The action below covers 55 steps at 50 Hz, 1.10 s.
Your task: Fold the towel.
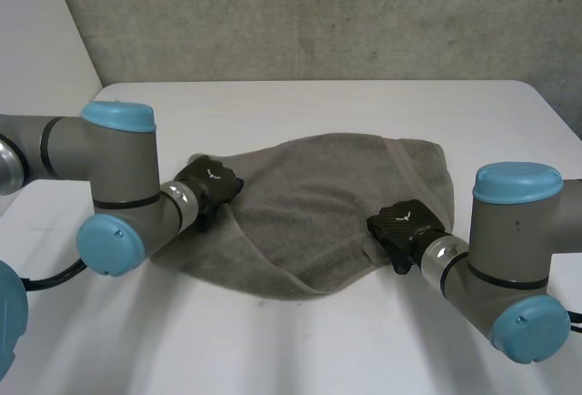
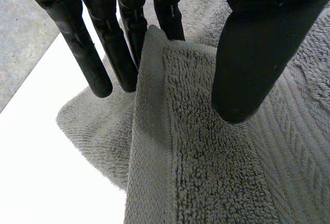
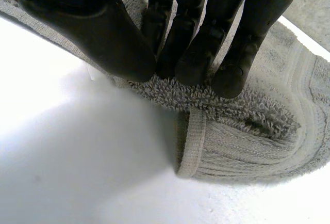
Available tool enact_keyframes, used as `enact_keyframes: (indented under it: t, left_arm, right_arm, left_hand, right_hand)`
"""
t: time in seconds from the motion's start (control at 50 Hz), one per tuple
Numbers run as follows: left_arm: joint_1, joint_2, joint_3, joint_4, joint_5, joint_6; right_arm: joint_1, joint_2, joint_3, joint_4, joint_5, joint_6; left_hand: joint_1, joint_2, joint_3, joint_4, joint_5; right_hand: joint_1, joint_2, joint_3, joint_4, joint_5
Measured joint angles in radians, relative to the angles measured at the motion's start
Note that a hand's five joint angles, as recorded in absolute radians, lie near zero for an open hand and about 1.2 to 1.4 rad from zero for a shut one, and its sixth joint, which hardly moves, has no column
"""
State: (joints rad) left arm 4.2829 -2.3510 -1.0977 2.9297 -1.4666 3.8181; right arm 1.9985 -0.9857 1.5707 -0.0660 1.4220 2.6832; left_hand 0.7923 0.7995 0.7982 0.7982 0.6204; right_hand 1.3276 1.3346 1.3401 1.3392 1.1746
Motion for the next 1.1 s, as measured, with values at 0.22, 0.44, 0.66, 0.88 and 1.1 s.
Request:
enact_keyframes:
  t: [0.22,0.44,0.66,0.88,1.1]
  left_arm:
    - [0.0,0.01,-0.038,0.067,-0.007,0.0]
    - [-0.012,0.199,-0.128,0.149,-0.002,-0.072]
    - [-0.009,0.308,-0.213,0.18,0.037,-0.19]
    - [0.0,0.24,-0.263,0.173,0.087,-0.187]
    - [0.002,0.233,-0.276,0.177,0.077,-0.184]
  right_arm:
    - [0.0,0.006,-0.003,0.001,0.002,-0.003]
    - [0.0,0.005,-0.011,0.004,0.008,-0.003]
    - [0.0,0.004,-0.012,0.005,0.008,-0.003]
    - [0.0,0.004,-0.01,0.006,0.007,-0.003]
    - [0.0,0.003,-0.009,0.006,0.007,-0.003]
  left_hand:
    - [0.359,0.371,0.371,0.372,0.365]
    - [0.368,0.415,0.416,0.418,0.407]
    - [0.358,0.342,0.344,0.344,0.359]
    - [0.376,0.389,0.39,0.391,0.382]
    - [0.394,0.416,0.417,0.418,0.407]
  right_hand:
    - [0.001,0.006,0.0,0.0,0.004]
    - [0.002,0.006,0.0,0.0,0.004]
    - [0.002,0.006,0.0,0.0,0.004]
    - [0.002,0.006,0.0,0.0,0.004]
    - [0.002,0.006,0.0,0.0,0.004]
